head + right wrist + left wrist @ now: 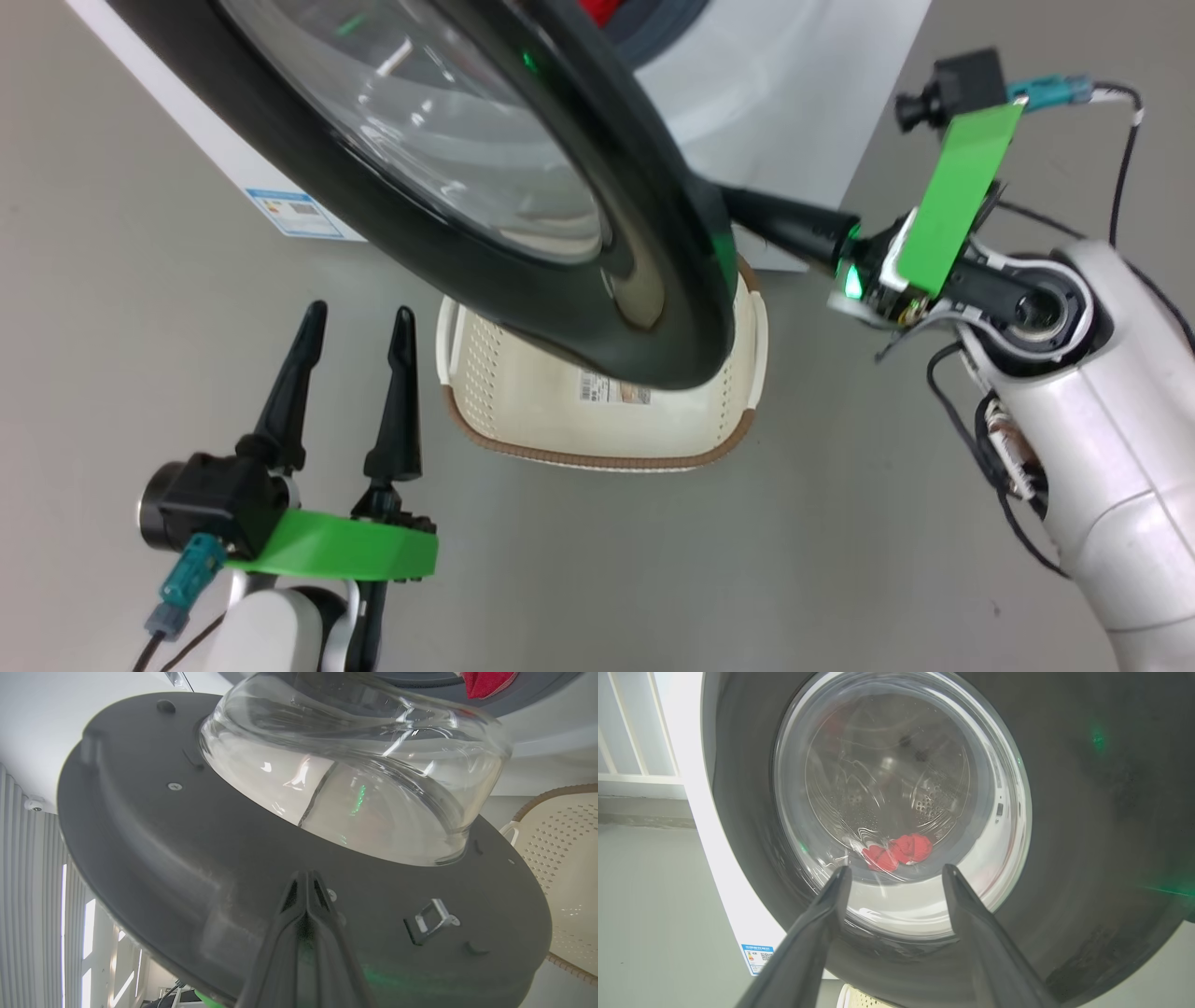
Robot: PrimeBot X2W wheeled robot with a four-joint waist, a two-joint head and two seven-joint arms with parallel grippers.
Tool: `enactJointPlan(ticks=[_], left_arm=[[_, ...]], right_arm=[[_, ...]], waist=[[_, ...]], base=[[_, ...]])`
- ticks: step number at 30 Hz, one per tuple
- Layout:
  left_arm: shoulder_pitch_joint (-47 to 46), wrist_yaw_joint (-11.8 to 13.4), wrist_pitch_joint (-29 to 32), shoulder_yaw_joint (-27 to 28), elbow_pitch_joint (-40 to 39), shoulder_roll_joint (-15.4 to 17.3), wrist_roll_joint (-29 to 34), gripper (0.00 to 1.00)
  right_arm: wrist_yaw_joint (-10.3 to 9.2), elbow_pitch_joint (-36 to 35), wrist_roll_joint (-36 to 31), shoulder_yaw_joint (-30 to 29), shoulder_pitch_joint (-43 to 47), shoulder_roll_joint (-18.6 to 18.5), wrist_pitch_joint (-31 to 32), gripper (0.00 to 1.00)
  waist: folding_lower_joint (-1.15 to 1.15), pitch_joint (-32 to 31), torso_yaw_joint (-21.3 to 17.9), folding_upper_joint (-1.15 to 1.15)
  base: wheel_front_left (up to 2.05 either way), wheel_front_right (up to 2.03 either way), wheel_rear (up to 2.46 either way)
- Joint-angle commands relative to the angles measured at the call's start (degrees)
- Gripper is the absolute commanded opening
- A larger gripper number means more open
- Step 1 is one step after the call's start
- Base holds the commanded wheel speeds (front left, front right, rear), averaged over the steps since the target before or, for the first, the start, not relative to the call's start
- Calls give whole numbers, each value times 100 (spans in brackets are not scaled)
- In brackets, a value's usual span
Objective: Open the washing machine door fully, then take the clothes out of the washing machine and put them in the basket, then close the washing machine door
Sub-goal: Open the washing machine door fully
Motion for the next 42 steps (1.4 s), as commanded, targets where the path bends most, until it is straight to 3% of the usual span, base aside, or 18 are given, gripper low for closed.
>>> enactJointPlan(ticks=[1,19,42], left_arm=[[91,52,-27,216,-110,108,-28,100],[480,68,-27,351,51,108,-51,100],[618,85,-27,216,269,108,-203,100]], right_arm=[[29,-211,-57,113,150,137,71,0],[29,-127,-224,451,844,370,182,0],[29,-11,-308,734,1098,596,300,0]], waist=[[0,-152,107,0],[0,-852,870,0],[0,-1231,1888,0]], base=[[0,0,0],[0,0,0],[0,0,0]])
